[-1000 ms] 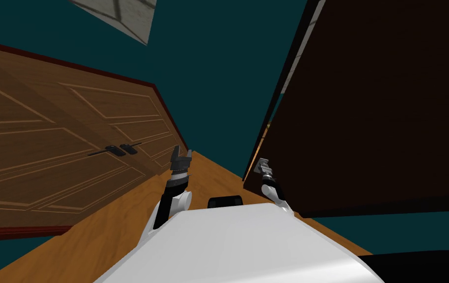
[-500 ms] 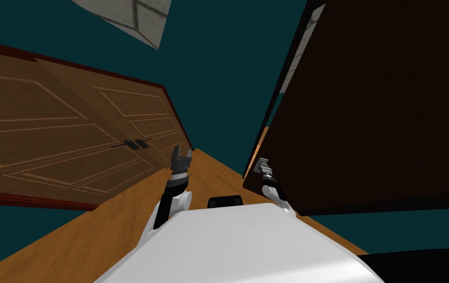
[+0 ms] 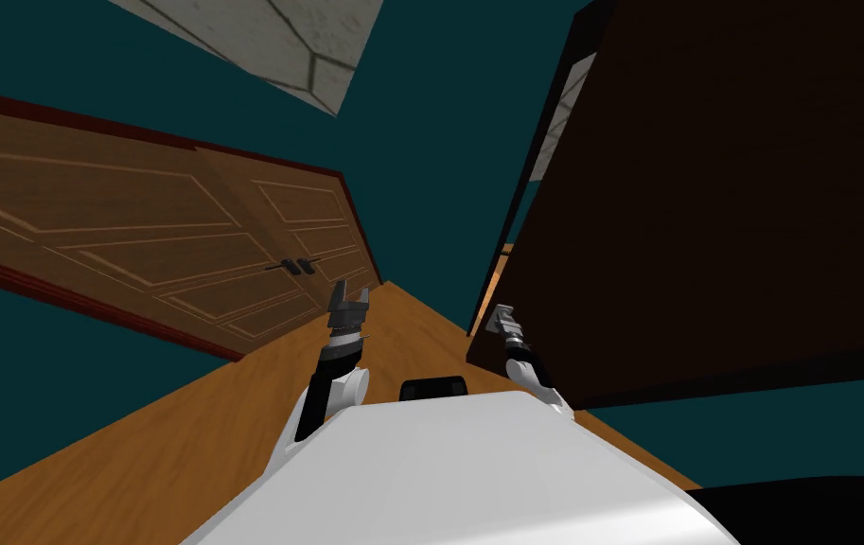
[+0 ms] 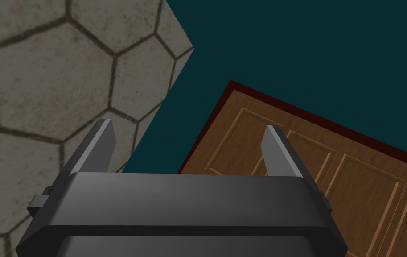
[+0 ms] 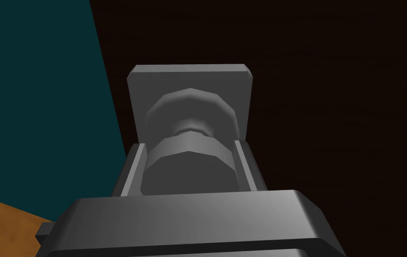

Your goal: Pull the door open

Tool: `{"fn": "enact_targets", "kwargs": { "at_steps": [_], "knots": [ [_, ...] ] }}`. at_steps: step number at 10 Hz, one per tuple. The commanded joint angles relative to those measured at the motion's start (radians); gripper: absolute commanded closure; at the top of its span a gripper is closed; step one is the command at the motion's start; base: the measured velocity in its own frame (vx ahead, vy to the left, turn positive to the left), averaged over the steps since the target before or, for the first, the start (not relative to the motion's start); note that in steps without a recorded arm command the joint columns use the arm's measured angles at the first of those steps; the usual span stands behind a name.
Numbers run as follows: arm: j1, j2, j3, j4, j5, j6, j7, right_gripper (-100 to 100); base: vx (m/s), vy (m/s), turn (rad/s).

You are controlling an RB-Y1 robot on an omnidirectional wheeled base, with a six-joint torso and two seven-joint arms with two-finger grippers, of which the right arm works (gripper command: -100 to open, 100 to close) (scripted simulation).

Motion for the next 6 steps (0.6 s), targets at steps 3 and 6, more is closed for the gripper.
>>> {"fn": "enact_targets", "kwargs": {
  "at_steps": [3,6],
  "knots": [
    [0.01,-0.023,0.028,-0.003,0.003,-0.006,-0.024,100,-0.176,-0.001,0.086],
    [0.024,-0.054,0.054,-0.012,0.005,-0.02,-0.052,100,-0.237,-0.035,0.141]
  ]
}}
